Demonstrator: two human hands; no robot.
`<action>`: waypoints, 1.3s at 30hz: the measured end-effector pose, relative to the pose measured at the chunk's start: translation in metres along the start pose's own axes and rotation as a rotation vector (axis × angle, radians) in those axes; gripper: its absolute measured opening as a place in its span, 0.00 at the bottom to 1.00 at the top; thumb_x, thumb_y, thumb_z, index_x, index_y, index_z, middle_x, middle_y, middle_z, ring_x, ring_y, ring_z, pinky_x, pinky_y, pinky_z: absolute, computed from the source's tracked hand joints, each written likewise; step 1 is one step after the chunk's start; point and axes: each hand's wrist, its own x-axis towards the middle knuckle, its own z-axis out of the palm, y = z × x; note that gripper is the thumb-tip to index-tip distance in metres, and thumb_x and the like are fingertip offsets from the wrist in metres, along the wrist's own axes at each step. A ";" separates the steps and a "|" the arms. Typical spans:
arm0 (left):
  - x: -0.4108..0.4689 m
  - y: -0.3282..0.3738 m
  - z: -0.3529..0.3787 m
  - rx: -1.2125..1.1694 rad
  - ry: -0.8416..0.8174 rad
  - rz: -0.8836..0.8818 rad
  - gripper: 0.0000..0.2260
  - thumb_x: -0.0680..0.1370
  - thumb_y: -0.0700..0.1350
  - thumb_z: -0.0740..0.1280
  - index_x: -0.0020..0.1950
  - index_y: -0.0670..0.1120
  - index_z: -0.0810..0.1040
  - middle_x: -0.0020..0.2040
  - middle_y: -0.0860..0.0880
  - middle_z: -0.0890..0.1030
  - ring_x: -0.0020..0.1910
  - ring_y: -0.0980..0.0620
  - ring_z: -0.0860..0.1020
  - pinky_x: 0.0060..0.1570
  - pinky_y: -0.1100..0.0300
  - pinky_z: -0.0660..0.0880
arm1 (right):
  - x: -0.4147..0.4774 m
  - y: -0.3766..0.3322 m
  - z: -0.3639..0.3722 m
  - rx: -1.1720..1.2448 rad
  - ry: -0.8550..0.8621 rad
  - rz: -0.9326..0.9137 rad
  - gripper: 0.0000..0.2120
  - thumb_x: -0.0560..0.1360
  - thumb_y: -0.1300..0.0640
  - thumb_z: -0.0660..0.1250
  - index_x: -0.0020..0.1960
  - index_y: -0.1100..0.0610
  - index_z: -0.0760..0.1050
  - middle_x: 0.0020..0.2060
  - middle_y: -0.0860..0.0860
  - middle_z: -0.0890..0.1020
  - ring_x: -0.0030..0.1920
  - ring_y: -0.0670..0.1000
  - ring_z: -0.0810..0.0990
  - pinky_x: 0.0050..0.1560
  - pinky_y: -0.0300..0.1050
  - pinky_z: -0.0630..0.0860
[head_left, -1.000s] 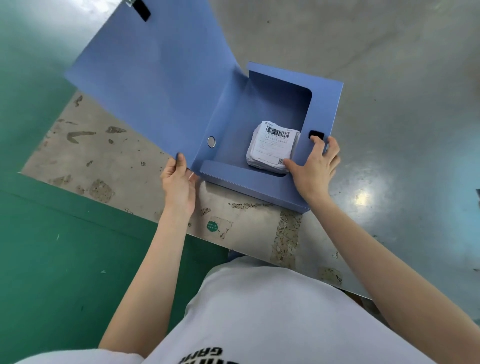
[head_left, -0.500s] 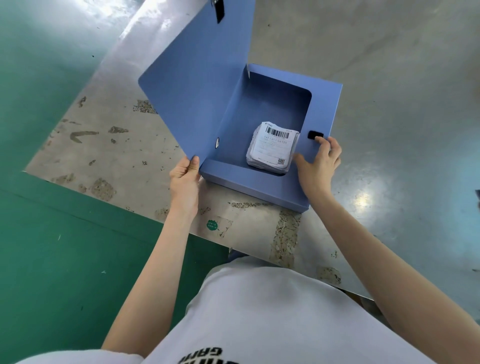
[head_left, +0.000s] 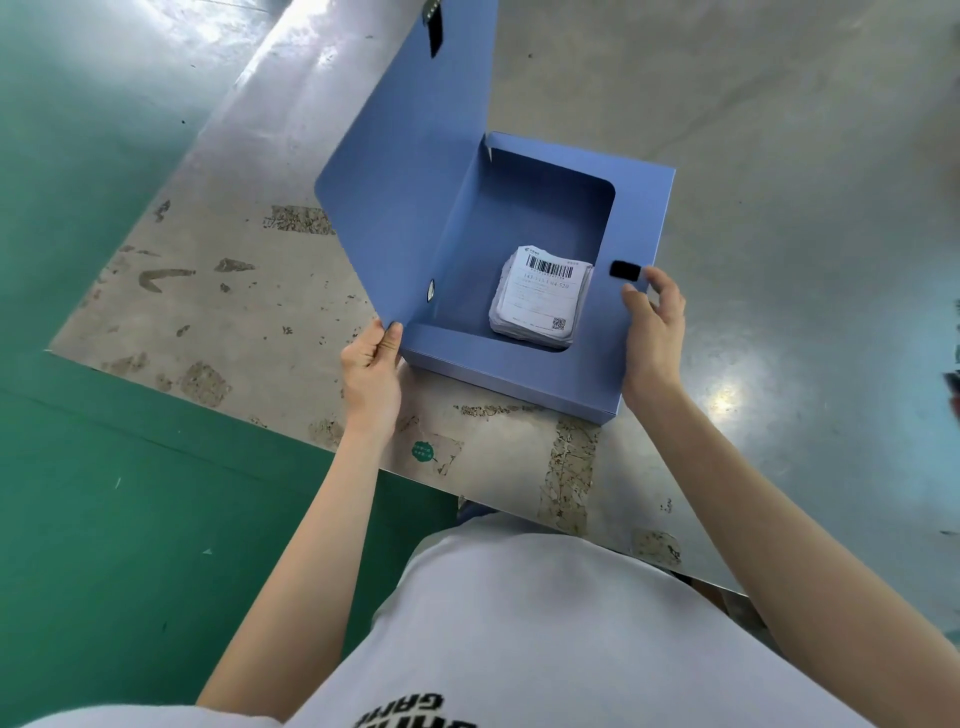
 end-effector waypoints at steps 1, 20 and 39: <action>-0.001 -0.001 0.000 0.021 0.009 0.014 0.07 0.81 0.40 0.62 0.48 0.39 0.78 0.35 0.62 0.79 0.40 0.55 0.72 0.50 0.53 0.72 | 0.000 0.000 0.000 0.006 0.000 0.005 0.19 0.78 0.55 0.62 0.69 0.50 0.68 0.68 0.45 0.67 0.67 0.46 0.67 0.62 0.39 0.64; -0.016 0.005 0.003 0.603 -0.070 0.381 0.17 0.78 0.30 0.61 0.66 0.40 0.75 0.69 0.44 0.72 0.66 0.52 0.71 0.67 0.69 0.63 | -0.004 -0.006 -0.008 0.148 -0.047 0.092 0.20 0.77 0.41 0.55 0.61 0.49 0.77 0.66 0.46 0.73 0.69 0.47 0.69 0.73 0.53 0.62; -0.016 0.002 0.000 0.772 -0.198 0.432 0.20 0.76 0.29 0.63 0.68 0.40 0.74 0.71 0.45 0.70 0.71 0.46 0.68 0.70 0.49 0.65 | 0.014 -0.001 -0.008 0.122 0.071 0.056 0.11 0.72 0.63 0.69 0.33 0.59 0.71 0.58 0.59 0.79 0.54 0.59 0.80 0.56 0.55 0.78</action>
